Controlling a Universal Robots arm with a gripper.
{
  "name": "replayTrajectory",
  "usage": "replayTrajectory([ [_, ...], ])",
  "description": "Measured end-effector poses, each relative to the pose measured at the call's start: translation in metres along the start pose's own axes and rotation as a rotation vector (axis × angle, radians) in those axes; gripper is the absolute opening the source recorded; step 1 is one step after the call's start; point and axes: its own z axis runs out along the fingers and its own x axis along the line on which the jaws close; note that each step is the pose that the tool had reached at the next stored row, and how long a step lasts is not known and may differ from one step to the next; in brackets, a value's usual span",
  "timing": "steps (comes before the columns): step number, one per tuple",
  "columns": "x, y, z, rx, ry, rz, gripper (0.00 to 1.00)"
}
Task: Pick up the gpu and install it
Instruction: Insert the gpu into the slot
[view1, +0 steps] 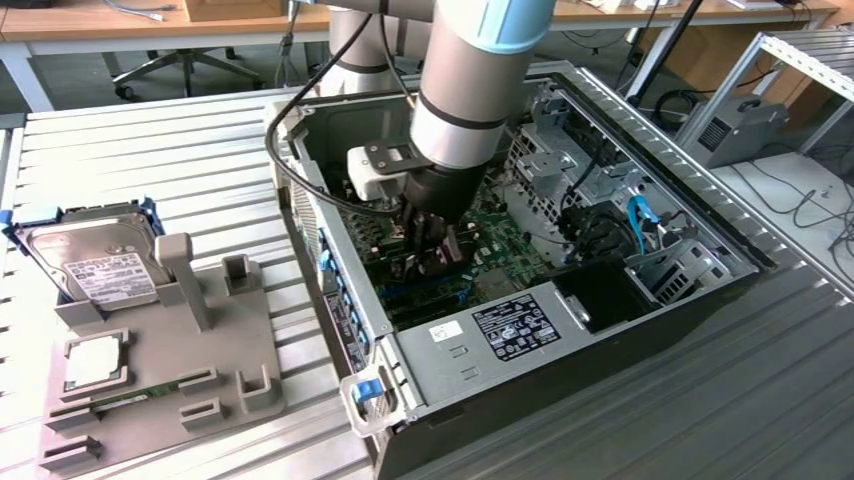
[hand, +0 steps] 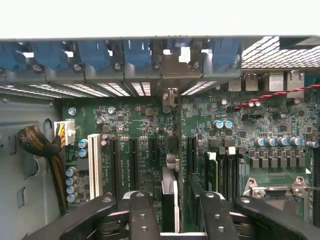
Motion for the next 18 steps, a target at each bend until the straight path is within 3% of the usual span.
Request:
replayTrajectory([
  [5, -0.003, 0.0012, -0.0264, 0.0002, 0.0013, 0.0, 0.4],
  [8, -0.003, 0.0001, -0.0313, -0.0002, 0.0017, 0.0, 0.4],
  [9, -0.004, -0.0029, -0.0314, -0.0041, 0.0018, 0.0, 0.38],
  [10, -0.004, -0.0078, -0.0317, -0.013, 0.0019, 0.0, 0.32],
  [13, -0.004, -0.0208, -0.0323, -0.0389, 0.0011, 0.001, 0.25],
  [14, -0.004, -0.0282, -0.0326, -0.0522, 0.0005, 0.001, 0.13],
  [16, -0.004, -0.039, -0.033, -0.0722, -0.0012, 0.002, 0.11],
  [18, -0.004, -0.0456, -0.0333, -0.0836, -0.0032, 0.002, 0.11],
])
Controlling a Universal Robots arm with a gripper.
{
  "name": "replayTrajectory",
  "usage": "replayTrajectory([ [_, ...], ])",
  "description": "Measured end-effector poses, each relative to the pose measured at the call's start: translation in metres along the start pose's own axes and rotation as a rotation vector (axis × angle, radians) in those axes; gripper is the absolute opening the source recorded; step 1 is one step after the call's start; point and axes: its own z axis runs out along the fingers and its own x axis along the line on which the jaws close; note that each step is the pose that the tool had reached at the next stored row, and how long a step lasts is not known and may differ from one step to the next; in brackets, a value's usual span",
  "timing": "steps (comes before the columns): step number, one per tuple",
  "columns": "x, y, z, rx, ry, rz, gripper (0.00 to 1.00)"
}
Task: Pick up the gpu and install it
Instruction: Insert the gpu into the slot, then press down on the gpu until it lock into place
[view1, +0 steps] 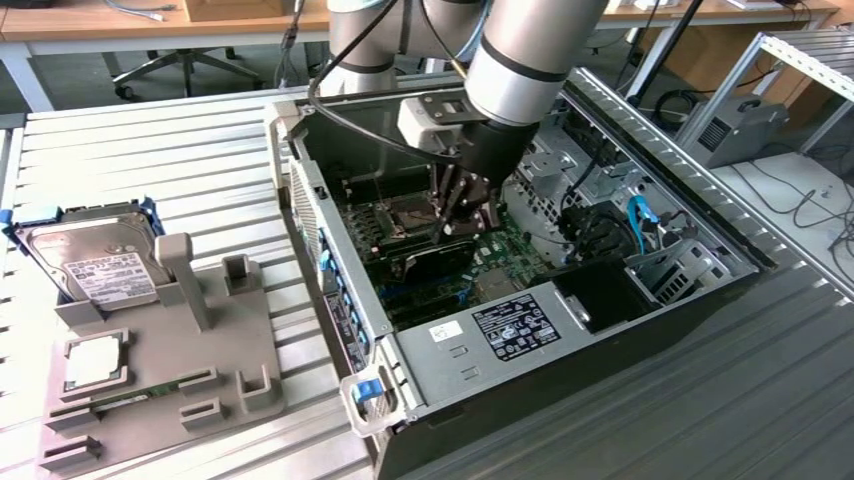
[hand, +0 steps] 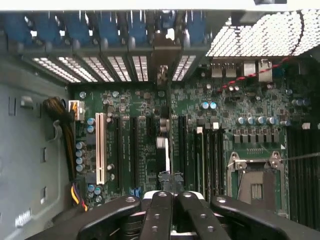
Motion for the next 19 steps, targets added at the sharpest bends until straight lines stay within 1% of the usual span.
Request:
replayTrajectory([
  [1, 0.0, -0.0016, -0.0002, -0.003, 0.0001, 0.0, 0.11],
  [2, 0.0, -0.0028, -0.0005, -0.0045, 0.0003, 0.0, 0.11],
  [11, 0.0, -0.0033, -0.0004, -0.0049, 0.0003, 0.0, 0.11],
  [14, 0.001, 0.0075, 0.0024, -0.0048, 0.0002, 0.0, 0.11],
  [15, 0.001, 0.0166, 0.0046, -0.0047, 0.0001, 0.0, 0.11],
  [19, 0.002, 0.0287, 0.0092, -0.0047, 0.0002, 0.0, 0.11],
])
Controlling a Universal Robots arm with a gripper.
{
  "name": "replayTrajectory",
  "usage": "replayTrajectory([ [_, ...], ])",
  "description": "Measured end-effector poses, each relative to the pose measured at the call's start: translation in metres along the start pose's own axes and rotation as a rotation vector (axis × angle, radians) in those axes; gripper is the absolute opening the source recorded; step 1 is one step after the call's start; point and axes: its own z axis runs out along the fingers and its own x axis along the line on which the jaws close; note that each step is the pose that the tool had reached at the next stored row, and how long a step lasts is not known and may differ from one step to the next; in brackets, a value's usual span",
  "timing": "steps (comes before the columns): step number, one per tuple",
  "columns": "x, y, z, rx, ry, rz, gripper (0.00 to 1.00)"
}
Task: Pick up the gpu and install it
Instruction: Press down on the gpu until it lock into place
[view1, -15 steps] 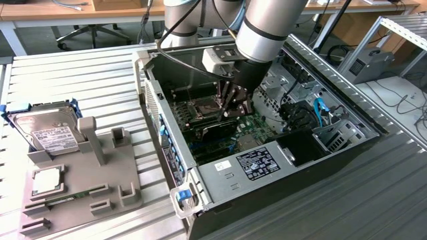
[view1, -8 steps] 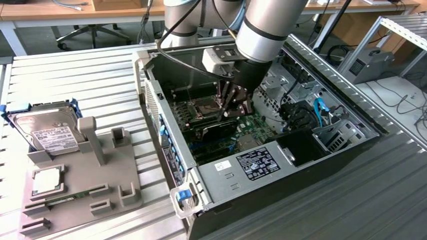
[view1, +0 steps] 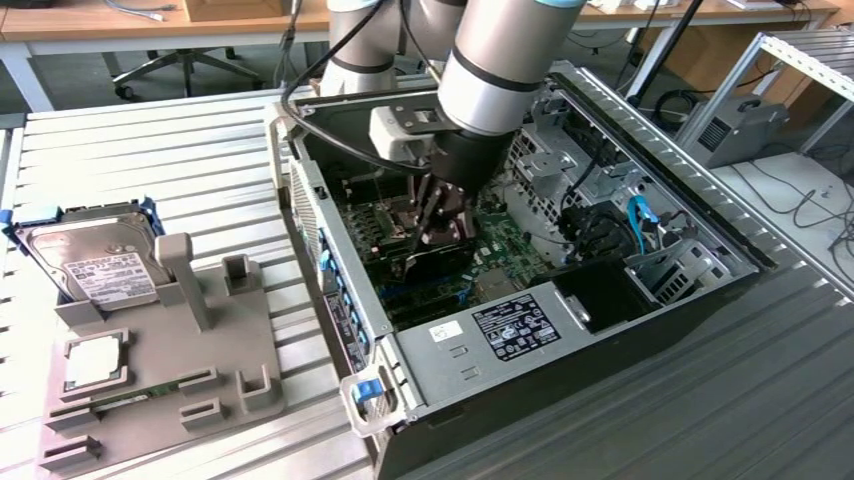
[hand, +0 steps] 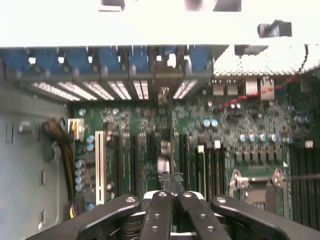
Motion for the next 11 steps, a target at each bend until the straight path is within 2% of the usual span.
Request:
replayTrajectory([
  [5, 0.0, 0.017, 0.0074, 0.0, 0.0001, 0.0, 0.11],
  [11, 0.0, 0.0233, 0.0129, -0.0002, 0.0004, 0.0, 0.11],
])
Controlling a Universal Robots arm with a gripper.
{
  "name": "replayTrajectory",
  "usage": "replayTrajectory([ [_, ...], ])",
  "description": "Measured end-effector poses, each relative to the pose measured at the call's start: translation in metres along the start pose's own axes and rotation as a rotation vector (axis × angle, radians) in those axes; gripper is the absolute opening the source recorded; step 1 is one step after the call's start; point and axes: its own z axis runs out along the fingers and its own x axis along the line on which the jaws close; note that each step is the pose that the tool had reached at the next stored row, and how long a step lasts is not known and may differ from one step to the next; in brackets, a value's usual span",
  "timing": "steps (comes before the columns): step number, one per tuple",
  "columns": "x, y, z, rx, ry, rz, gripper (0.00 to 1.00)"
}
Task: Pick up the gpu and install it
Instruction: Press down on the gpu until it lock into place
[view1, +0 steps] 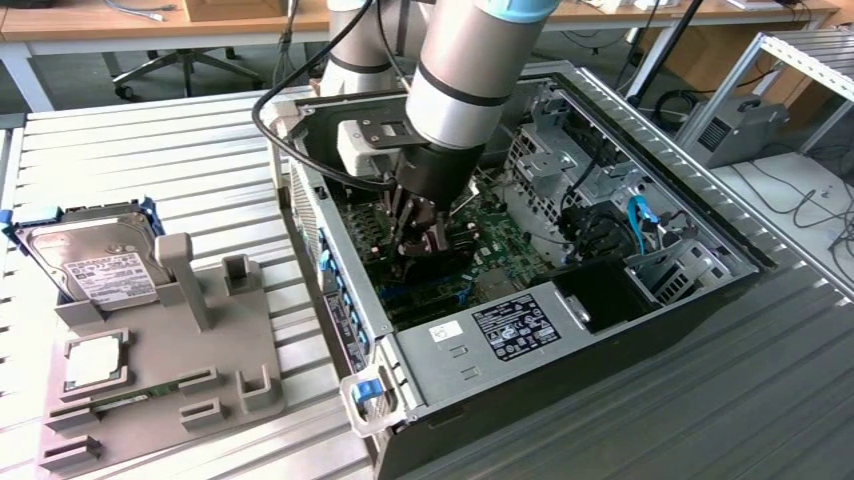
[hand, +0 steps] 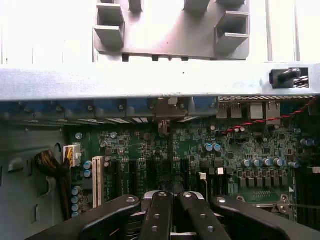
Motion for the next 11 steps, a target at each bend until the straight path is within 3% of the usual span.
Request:
replayTrajectory([
  [11, -0.0003, -0.0007, 0.0065, 0.0009, 0.0002, 0.0, 0.11],
])
